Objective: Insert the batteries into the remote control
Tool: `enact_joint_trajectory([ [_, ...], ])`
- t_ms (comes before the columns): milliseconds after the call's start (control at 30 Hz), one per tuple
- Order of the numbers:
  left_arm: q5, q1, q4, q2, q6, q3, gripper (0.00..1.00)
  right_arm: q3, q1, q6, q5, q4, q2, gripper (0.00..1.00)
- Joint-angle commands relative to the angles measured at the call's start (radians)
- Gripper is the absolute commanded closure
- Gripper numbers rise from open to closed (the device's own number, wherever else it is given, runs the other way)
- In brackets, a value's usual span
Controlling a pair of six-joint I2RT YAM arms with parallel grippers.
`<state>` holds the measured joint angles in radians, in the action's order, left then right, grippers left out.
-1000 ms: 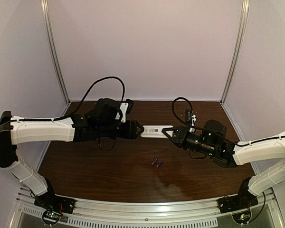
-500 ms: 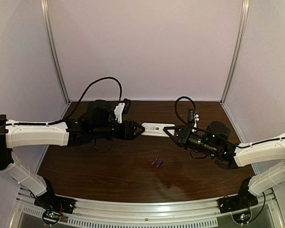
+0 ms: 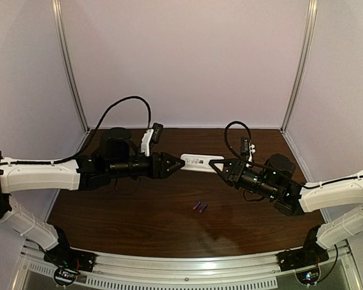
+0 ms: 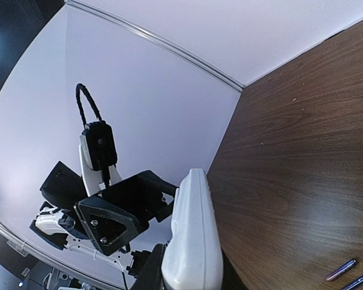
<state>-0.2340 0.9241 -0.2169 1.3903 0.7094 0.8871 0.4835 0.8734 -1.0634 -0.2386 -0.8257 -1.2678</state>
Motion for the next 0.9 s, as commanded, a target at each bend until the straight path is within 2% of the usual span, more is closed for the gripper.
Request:
enact_joint_trajectory([
  [0, 0.029, -0.022, -0.047, -0.087, 0.003, -0.010, 0.38, 0.007, -0.005, 0.035, 0.017, 0.068, 0.020, 1.00],
  [167, 0.010, -0.022, -0.015, -0.094, 0.008, 0.011, 0.36, 0.017, -0.005, 0.042, 0.044, 0.115, 0.017, 1.00],
  [333, -0.064, -0.019, -0.044, -0.032, 0.047, 0.022, 0.38, 0.026, -0.005, 0.032, 0.037, 0.103, 0.001, 1.00],
  [867, -0.080, 0.001, -0.026, 0.060, 0.055, 0.068, 0.39, 0.044, 0.005, 0.019, 0.029, 0.079, -0.030, 1.00],
])
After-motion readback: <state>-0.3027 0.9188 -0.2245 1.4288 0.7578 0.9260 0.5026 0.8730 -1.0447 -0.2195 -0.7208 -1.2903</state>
